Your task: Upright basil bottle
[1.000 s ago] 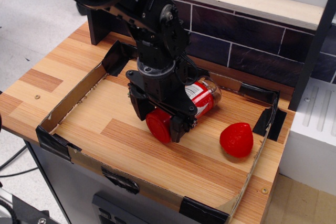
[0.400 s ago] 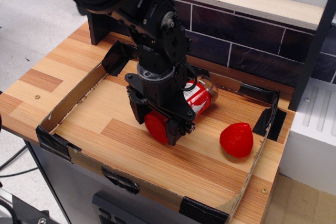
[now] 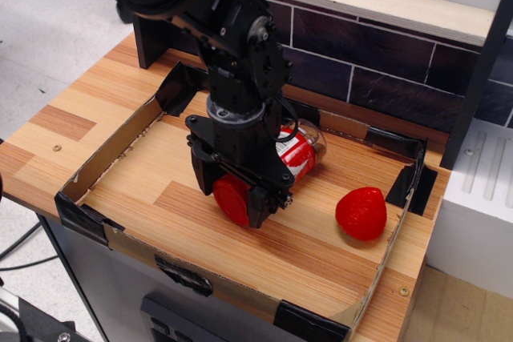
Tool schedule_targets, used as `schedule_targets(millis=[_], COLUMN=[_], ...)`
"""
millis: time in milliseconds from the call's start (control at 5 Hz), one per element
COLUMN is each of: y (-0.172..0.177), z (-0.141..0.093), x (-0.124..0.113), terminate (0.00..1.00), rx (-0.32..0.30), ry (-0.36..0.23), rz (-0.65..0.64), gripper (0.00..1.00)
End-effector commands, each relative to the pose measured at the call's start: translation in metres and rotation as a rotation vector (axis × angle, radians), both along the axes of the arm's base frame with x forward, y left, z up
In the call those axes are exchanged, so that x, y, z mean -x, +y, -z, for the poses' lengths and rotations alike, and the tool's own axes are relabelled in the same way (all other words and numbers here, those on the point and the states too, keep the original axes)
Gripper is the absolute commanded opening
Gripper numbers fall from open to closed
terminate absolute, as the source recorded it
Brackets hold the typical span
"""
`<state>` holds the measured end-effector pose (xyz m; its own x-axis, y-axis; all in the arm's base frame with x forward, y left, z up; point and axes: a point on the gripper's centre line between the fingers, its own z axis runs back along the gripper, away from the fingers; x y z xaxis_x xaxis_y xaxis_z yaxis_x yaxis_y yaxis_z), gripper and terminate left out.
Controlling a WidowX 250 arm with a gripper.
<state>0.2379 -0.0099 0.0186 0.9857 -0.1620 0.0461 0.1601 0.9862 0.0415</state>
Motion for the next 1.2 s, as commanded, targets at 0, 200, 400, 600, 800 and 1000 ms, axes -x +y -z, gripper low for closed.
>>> schedule_targets(millis=[0,200,400,600,800,1000], y=[0.007,0.011,0.017,0.018,0.018,0.016], z=[-0.045,-0.059,-0.066,-0.074,-0.085,-0.096], x=[0.01,0.02,0.025,0.03,0.03,0.025], terminate=[0.0,0.0,0.0,0.0,0.0,0.0], rx=[0.03,0.032,0.01,0.006,0.016,0.017], ry=[-0.07,-0.093,-0.077,-0.075,-0.062,-0.027], rz=[0.041,0.048,0.033,0.037,0.018,-0.013], gripper=[0.0,0.0,0.0,0.0,0.0,0.0])
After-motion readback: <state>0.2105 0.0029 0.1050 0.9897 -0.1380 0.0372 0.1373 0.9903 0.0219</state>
